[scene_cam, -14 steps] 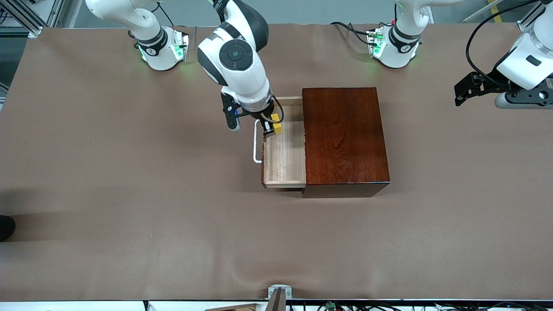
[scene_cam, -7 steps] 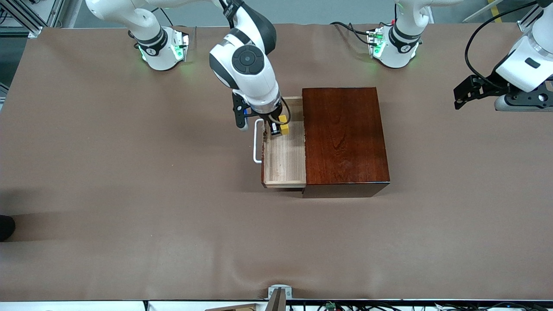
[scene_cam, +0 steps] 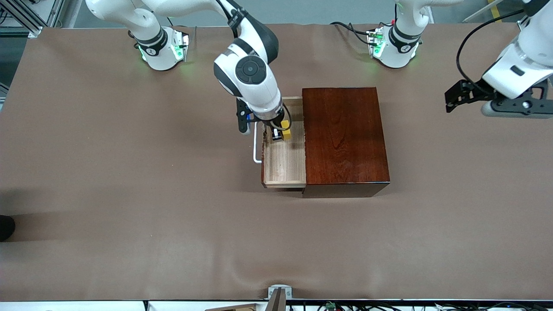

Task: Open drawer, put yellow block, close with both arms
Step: 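Open the right gripper to drop the cube while the left gripper reaches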

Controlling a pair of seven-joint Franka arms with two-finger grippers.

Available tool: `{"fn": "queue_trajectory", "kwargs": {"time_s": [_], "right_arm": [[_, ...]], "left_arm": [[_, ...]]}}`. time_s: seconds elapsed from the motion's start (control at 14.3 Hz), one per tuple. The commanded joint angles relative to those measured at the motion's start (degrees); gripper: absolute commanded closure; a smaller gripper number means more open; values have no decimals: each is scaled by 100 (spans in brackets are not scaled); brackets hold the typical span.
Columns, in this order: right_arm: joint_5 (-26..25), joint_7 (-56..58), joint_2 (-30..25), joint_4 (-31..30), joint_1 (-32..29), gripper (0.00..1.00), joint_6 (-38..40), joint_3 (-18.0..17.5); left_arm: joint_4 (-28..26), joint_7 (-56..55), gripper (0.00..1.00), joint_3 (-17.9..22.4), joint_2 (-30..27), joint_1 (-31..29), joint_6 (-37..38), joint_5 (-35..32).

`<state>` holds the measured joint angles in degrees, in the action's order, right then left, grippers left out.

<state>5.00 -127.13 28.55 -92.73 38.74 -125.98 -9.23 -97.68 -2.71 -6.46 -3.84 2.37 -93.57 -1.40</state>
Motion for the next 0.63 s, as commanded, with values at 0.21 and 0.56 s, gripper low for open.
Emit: {"fn": "queue_trajectory", "kwargs": {"time_s": [0.21, 0.56], "right_arm": [[1, -76, 282, 114, 82, 100, -23, 70], [27, -172, 248, 176, 38, 0, 21, 70]], "left_arm": [[486, 7, 0, -197, 463, 123, 23, 131], [504, -963, 0, -969, 533, 219, 128, 70]]}}
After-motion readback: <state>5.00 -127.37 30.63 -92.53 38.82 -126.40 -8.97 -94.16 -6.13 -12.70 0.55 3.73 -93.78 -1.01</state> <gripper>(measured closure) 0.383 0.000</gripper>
